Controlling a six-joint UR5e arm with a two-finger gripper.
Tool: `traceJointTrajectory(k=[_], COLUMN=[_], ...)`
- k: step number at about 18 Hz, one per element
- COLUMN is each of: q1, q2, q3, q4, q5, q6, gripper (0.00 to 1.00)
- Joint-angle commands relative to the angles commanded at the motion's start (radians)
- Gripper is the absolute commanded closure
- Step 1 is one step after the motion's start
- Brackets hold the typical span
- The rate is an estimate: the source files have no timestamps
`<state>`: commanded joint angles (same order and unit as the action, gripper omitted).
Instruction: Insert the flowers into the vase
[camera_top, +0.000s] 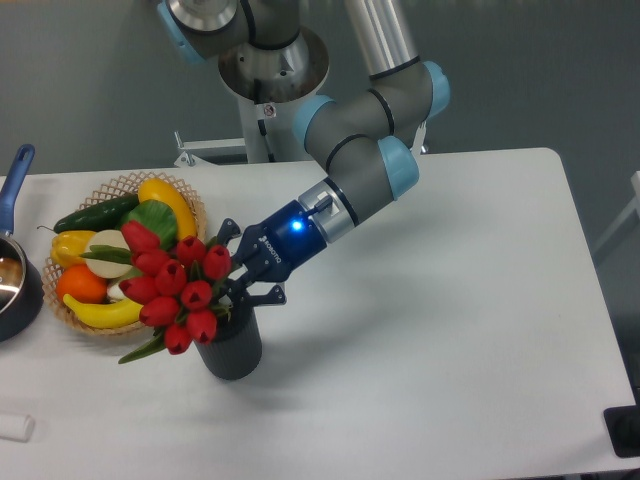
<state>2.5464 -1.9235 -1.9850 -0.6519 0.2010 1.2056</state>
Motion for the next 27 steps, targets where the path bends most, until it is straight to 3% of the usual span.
traceJointTrajectory(k=[4, 6, 9, 13, 15, 20, 27], q1=[-0.002, -0.002, 0.000, 0.002, 0.003, 0.012, 0.029], q2=[-0.014, -0.015, -0.011, -0.006, 0.000, 0.052, 0.210], q3=[0.000, 0.000, 0.003, 0.012, 0.012, 0.014, 0.003], q4=[0.000, 0.002, 0.002, 0.002, 0.002, 0.002, 0.000], q5=[0.025, 0.025, 0.025, 0.025, 0.026, 0.084, 0.404], q6=[0.019, 0.020, 0.035, 0.035, 0.035, 0.035, 0.035], gripper=[0.68, 0.61, 0.47, 0.08, 0.01, 0.00, 0.00])
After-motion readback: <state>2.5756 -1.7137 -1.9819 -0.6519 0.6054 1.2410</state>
